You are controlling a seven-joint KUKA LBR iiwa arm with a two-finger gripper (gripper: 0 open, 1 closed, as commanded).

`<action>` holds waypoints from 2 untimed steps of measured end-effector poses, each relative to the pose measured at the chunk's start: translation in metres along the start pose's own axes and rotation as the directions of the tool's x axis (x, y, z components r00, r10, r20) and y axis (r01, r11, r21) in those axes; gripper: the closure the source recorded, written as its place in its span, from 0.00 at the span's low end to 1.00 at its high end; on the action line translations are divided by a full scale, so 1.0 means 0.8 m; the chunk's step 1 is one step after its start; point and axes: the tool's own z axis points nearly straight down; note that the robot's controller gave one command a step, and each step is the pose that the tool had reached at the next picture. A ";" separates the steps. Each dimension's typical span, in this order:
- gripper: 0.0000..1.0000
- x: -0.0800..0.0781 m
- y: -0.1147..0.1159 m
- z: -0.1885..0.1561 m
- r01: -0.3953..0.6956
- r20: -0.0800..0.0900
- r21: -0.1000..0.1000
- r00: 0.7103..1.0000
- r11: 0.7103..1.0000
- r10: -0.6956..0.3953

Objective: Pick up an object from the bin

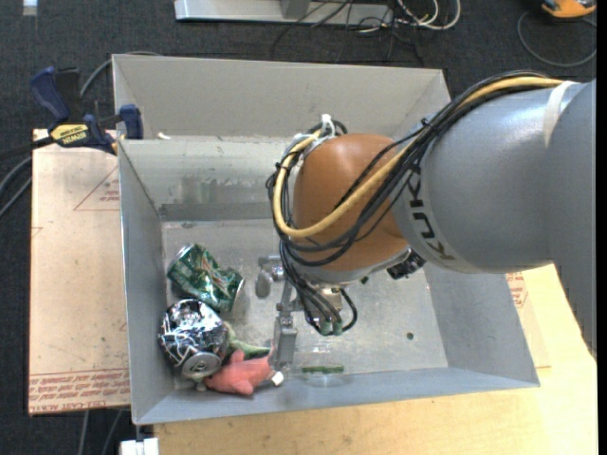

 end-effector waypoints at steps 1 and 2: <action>0.00 -0.003 -0.001 -0.005 -0.004 0.008 -0.001 1.000 1.000 0.004; 0.00 0.004 0.046 0.124 0.337 0.019 0.005 0.941 0.941 -0.337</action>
Offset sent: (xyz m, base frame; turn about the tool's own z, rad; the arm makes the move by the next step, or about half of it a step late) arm -0.0114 0.0402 -0.1061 -0.3582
